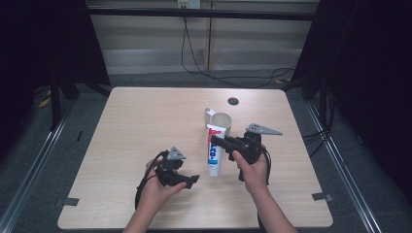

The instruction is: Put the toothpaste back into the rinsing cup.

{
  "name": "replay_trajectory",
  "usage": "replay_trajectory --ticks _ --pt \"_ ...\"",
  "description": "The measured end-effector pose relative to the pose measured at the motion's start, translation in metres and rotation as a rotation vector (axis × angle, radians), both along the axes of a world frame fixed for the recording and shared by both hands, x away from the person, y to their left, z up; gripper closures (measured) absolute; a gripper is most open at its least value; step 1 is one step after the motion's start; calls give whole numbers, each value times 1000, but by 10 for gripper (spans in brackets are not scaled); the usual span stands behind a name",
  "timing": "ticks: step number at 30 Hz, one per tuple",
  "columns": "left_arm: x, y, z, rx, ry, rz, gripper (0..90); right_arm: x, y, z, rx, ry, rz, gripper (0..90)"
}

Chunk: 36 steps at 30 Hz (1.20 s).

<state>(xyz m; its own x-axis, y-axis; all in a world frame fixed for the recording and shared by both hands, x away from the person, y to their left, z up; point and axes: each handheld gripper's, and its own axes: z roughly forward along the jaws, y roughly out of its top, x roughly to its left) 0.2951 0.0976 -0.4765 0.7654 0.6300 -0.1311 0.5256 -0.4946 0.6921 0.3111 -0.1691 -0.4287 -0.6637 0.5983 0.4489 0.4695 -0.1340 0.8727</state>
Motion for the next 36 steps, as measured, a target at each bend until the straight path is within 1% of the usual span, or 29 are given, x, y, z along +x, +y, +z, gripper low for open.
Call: replay_trajectory --ticks 1,2,5,6,7,9,11,13,14,15,16,17,18,21,24,25,27,28,29,31,32,34,36 --pt "0 1 -1 11 -17 -1 175 0 -1 0 -4 0 0 742" --pt "-1 2 -4 20 -21 2 167 1 -3 2 -13 -11 -1 742" --pt "-1 3 -7 28 -20 5 166 1 -6 4 -17 -17 0 742" --pt "-2 4 -9 42 -24 0 166 1 -6 4 -17 -17 0 742" --pt "-2 4 -10 49 -37 -2 164 2 -8 5 -15 -21 1 742" --pt "-3 5 -13 49 -47 -5 162 2 -10 9 -20 -35 2 741" --pt "-3 5 -15 55 -45 -3 165 2 -10 10 -25 -40 2 741" --pt "-3 5 -17 71 -40 -3 164 1 -11 13 -33 -58 -1 740" --pt "-3 5 -18 72 -44 -6 168 1 -12 15 -31 -67 1 740" --pt "-3 5 -19 73 -36 -7 163 1 -13 15 -31 -70 3 740" --pt "-3 5 -23 72 -33 -8 165 0 -14 17 -35 -78 0 739" --pt "-3 5 -23 72 -33 -8 164 1 -15 17 -39 -79 0 739" --pt "-3 4 -24 85 -40 -12 163 1 -16 17 -44 -87 0 739" --pt "-6 4 -26 93 -66 -19 153 1 -18 18 -51 -101 -1 738" --pt "-6 5 -27 89 -68 -41 139 3 -20 20 -61 -119 -5 739" --pt "-6 5 -28 83 -70 -43 126 3 -19 22 -79 -127 -8 738" --pt "-7 5 -31 63 -91 -41 117 3 -19 24 -84 -132 -8 738" --pt "-7 6 -31 68 -95 -48 109 3 -19 25 -85 -138 -3 738" --pt "-7 6 -32 60 -104 -45 102 4 -19 26 -82 -140 1 737" --pt "-7 7 -32 55 -103 -50 97 4 -18 29 -91 -150 4 737" --pt "-7 7 -32 62 -102 -51 97 5 -17 30 -97 -155 7 737" --pt "-7 7 -32 55 -104 -50 97 6 -15 32 -104 -163 5 737" --pt "-7 7 -32 62 -103 -50 95 7 -14 33 -110 -171 6 737"
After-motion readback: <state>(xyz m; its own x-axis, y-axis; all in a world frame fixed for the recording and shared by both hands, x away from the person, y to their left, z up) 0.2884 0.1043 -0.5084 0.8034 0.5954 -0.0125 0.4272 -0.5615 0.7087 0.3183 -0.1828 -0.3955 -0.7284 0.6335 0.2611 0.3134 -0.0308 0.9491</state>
